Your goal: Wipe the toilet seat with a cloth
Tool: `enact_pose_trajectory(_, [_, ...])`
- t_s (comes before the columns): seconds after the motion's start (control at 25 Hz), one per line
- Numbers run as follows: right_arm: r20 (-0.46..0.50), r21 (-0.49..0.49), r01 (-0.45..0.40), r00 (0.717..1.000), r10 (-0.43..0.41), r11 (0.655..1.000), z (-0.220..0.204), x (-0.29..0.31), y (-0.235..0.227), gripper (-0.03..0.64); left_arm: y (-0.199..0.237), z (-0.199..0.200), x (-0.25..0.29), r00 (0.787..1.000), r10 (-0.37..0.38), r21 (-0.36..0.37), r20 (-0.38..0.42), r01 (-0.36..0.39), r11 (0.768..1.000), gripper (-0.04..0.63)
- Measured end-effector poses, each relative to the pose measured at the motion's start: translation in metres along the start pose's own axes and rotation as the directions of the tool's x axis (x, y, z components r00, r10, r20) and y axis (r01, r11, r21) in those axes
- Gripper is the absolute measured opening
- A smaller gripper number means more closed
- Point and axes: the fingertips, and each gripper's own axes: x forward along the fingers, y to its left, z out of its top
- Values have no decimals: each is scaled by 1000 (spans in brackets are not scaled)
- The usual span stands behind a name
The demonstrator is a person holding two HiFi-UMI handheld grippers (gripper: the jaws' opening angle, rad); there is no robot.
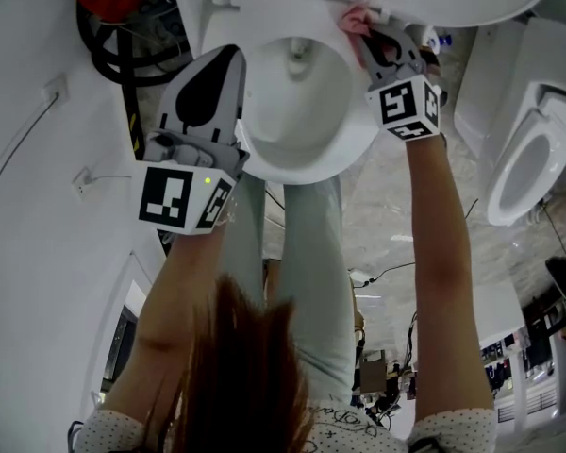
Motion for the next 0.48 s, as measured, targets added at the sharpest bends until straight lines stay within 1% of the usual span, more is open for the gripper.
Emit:
enact_pose_trajectory(0.08, [-5, -85, -40, 999, 40, 996, -2, -2, 5, 31, -5, -1, -2, 1000, 6, -4, 4, -5, 1000, 5])
enact_pose_trajectory(0.16, [-14, -148, -68, 998, 67, 987, -3, -4, 7, 31, -9, -1, -4, 1000, 12, -3, 8, -12, 1000, 5])
enact_pose_trajectory(0.32, [-33, -227, -116, 993, 111, 967, -4, -5, 11, 31, -11, -4, -11, 999, 36, -7, 12, -35, 999, 6])
enact_pose_trajectory(0.48, [-46, -304, -158, 987, 151, 940, -9, -9, 16, 31, -14, -6, -17, 998, 53, -10, 19, -53, 999, 5])
